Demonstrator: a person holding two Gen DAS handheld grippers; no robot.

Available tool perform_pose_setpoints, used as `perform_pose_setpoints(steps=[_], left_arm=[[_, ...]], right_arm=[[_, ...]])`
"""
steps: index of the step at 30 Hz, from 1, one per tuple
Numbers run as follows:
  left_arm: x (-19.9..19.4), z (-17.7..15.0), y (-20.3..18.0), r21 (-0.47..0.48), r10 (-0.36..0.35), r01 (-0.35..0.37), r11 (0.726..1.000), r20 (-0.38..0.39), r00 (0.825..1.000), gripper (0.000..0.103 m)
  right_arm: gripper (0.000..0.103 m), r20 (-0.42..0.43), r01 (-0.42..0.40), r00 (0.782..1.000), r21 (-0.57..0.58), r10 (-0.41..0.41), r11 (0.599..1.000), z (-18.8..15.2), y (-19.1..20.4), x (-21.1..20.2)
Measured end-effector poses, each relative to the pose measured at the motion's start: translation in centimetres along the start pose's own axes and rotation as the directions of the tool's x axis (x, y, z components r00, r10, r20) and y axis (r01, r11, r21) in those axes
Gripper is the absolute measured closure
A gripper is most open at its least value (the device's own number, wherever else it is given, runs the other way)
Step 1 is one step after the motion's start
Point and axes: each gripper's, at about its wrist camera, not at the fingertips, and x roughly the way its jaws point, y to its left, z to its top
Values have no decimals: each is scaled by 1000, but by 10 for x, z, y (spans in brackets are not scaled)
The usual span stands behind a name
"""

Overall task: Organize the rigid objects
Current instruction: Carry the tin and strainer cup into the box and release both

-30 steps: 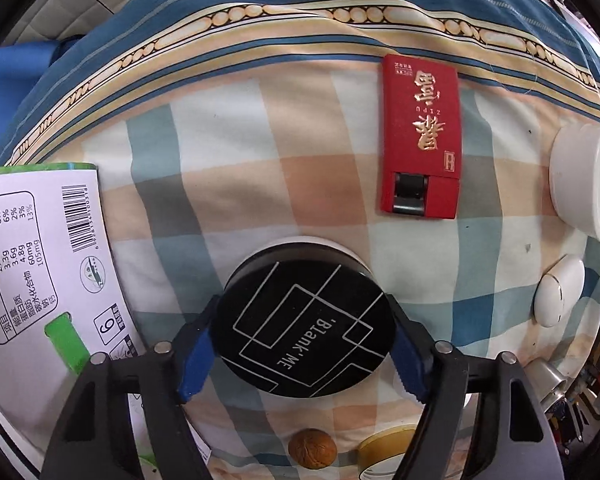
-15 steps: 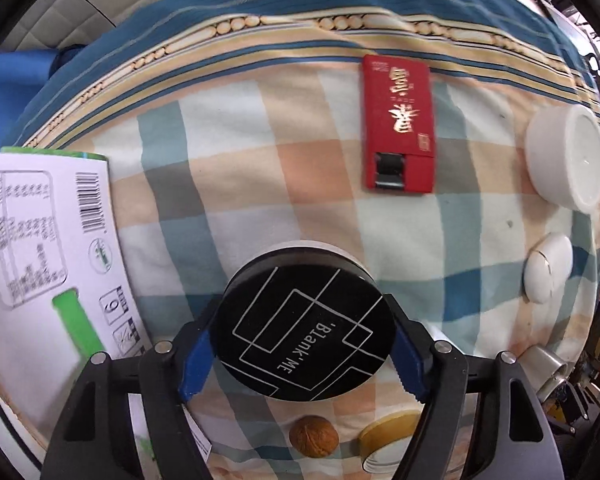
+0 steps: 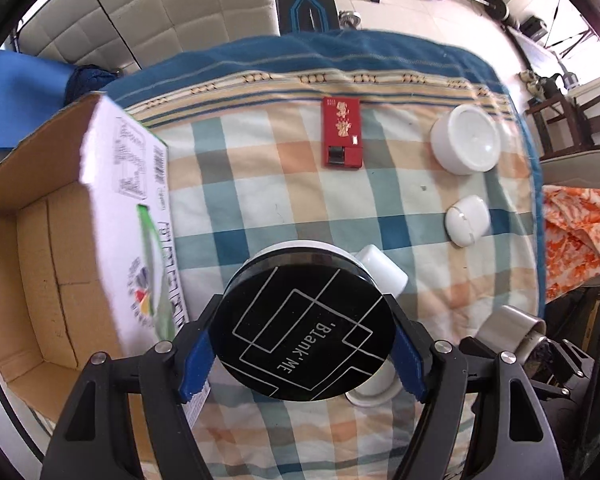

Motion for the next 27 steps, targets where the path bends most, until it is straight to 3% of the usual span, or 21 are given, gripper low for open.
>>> perform_pose_setpoints(steps=[8, 15, 22, 27], left_arm=[[-74, -8, 53, -32, -44, 47, 998, 100, 994, 30], [-101, -8, 138, -61, -7, 15, 998, 134, 991, 30], [-97, 6, 229, -110, 11, 3, 994, 127, 992, 30], [-70, 23, 280, -157, -36, 48, 986, 79, 996, 30]], right_arm=[[30, 81, -29, 996, -101, 37, 994, -3, 68, -71], [30, 124, -67, 988, -165, 89, 984, -6, 193, -117], [30, 114, -89, 986, -234, 118, 968, 16, 310, -111], [30, 99, -83, 989, -253, 111, 964, 39, 373, -84]])
